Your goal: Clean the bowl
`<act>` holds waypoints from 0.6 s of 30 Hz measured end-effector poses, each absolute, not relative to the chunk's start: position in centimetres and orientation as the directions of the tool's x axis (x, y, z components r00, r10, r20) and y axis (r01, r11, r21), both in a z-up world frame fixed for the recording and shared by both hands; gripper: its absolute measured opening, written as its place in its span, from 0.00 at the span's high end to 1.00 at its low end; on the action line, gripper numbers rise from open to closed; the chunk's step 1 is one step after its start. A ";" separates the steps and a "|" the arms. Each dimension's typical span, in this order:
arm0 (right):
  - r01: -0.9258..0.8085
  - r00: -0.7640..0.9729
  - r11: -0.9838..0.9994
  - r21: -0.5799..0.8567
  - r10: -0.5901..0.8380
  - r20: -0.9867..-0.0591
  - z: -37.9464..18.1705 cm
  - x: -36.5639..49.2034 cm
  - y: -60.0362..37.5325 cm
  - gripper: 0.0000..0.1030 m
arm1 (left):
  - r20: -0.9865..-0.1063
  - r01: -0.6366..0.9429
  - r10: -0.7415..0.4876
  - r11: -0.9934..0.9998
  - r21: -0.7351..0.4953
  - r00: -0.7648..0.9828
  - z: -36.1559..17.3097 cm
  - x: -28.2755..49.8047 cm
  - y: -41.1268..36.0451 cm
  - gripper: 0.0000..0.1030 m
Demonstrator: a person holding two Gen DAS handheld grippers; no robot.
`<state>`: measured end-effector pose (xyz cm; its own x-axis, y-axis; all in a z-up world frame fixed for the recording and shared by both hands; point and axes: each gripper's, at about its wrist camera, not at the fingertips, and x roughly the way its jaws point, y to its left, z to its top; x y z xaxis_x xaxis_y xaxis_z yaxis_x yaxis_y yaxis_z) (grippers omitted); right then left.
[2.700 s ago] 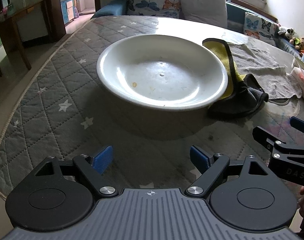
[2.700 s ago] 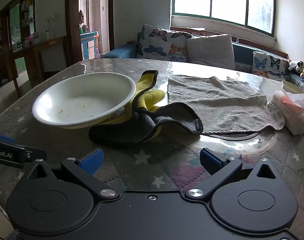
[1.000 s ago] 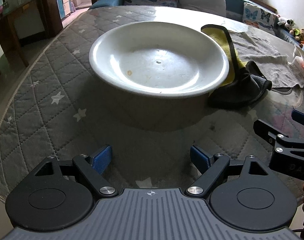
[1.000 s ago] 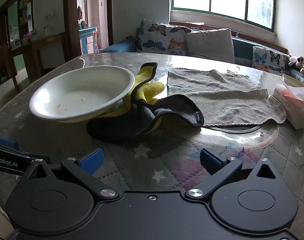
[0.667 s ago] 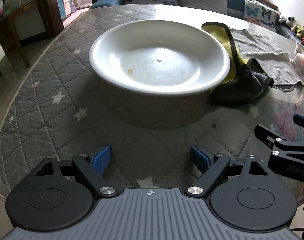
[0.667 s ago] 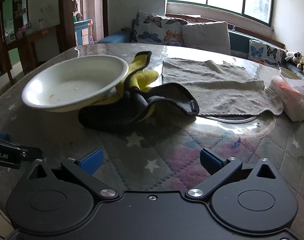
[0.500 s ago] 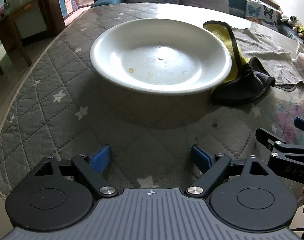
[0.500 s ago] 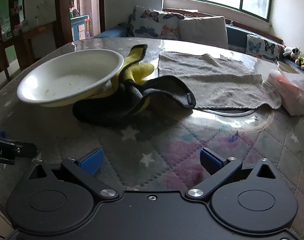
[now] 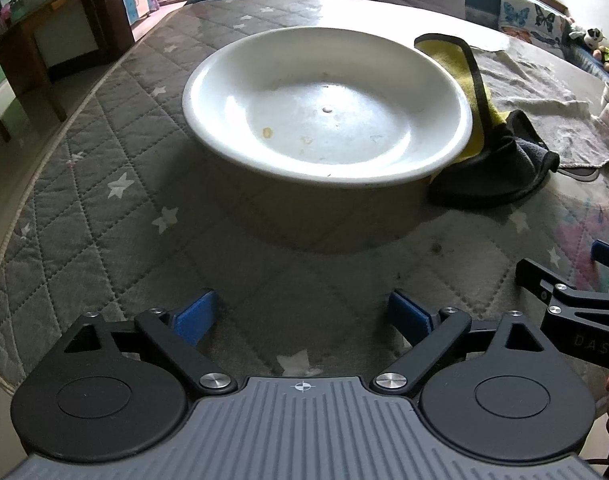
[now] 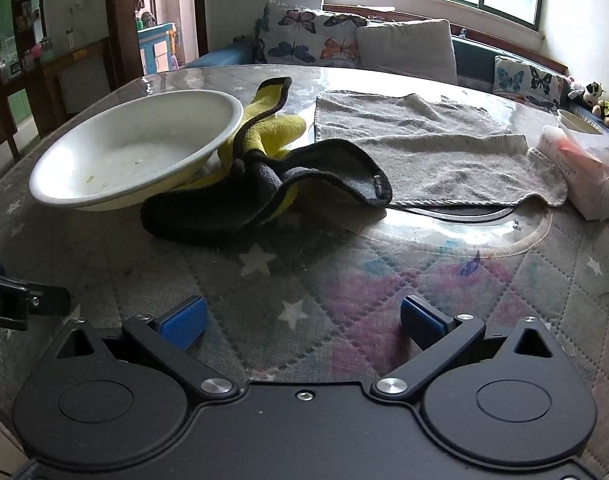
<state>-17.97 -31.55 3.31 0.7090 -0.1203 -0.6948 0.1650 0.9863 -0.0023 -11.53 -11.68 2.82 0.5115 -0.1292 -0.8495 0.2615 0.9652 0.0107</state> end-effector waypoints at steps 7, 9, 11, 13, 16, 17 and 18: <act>0.172 0.697 0.985 0.000 -0.122 -0.707 3.3 -17.8 -31.6 0.00 | -0.867 0.255 -0.117 0.967 0.012 0.485 2.8 -11.1 -11.8 0.05; 0.175 0.694 0.985 0.001 -0.122 -0.710 3.3 -17.7 -31.6 0.00 | -0.869 0.257 -0.117 0.966 0.012 0.480 2.8 -11.0 -11.9 0.04; 0.177 0.690 0.984 0.002 -0.122 -0.713 3.3 -17.6 -31.6 0.00 | -0.871 0.259 -0.116 0.966 0.013 0.478 2.8 -11.0 -11.9 0.04; 0.179 0.687 0.984 0.003 -0.123 -0.716 3.3 -17.6 -31.6 0.00 | -0.874 0.259 -0.115 0.966 0.013 0.473 2.8 -10.9 -12.0 0.04; 0.182 0.682 0.983 0.004 -0.123 -0.721 3.3 -17.5 -31.6 0.00 | -0.878 0.259 -0.113 0.966 0.012 0.465 2.7 -10.8 -12.1 0.02; 0.183 0.680 0.983 0.004 -0.123 -0.723 3.3 -17.4 -31.7 0.00 | -0.880 0.258 -0.112 0.966 0.012 0.462 2.7 -10.7 -12.1 0.02; 0.184 0.678 0.983 0.005 -0.124 -0.725 3.3 -17.4 -31.7 0.00 | -0.882 0.258 -0.112 0.966 0.012 0.458 2.7 -10.6 -12.1 0.02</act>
<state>-17.41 -31.66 3.29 0.6781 -0.1236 -0.7245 0.1840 0.9829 0.0046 -10.64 -12.15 2.74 0.4583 -0.1116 -0.8817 0.2575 0.9662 0.0115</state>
